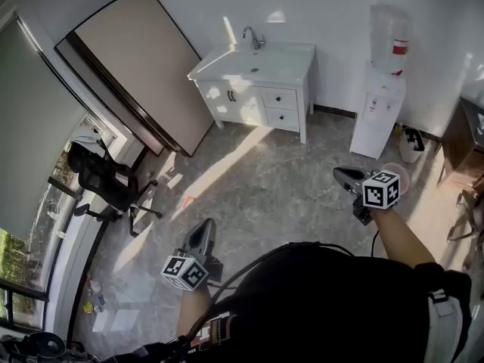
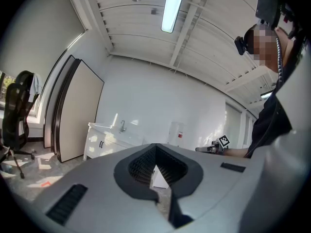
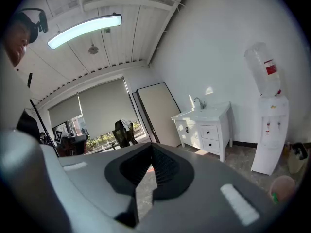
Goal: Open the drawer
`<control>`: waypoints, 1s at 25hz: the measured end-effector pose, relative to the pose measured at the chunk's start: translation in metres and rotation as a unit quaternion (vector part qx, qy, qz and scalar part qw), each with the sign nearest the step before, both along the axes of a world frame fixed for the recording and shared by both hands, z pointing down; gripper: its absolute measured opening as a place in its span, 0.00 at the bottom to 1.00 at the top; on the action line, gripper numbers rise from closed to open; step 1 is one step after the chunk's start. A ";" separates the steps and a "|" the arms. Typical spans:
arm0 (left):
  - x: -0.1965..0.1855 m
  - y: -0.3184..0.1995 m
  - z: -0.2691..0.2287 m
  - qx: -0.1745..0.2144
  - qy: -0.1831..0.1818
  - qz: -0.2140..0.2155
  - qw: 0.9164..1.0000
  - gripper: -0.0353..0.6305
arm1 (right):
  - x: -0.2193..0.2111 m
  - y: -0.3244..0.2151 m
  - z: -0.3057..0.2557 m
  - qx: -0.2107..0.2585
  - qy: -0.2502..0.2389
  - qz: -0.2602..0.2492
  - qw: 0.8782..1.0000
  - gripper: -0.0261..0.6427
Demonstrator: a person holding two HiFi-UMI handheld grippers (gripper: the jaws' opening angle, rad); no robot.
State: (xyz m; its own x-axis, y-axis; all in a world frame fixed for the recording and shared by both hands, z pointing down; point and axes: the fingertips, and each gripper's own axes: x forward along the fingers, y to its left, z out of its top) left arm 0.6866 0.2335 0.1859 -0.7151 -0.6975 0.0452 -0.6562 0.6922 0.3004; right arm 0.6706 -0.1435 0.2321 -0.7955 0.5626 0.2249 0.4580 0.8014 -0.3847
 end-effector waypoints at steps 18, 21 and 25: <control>-0.174 -0.020 0.015 0.008 0.002 0.088 0.996 0.04 | -0.111 -0.018 0.007 0.013 0.007 0.084 0.996 0.04; -0.220 -0.011 0.001 0.011 -0.009 0.111 0.994 0.04 | -0.139 -0.011 -0.008 0.017 -0.001 0.110 0.994 0.04; -0.279 0.006 -0.010 0.012 -0.016 0.133 0.991 0.04 | -0.179 0.010 -0.016 0.019 -0.002 0.131 0.991 0.04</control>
State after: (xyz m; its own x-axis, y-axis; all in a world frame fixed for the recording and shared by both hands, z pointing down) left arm 0.4080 0.2395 0.1763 -0.5066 -0.8621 0.0076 -0.8237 0.4866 0.2911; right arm 0.4915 -0.1336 0.2158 -0.9141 0.3285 0.2377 0.2345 0.9065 -0.3512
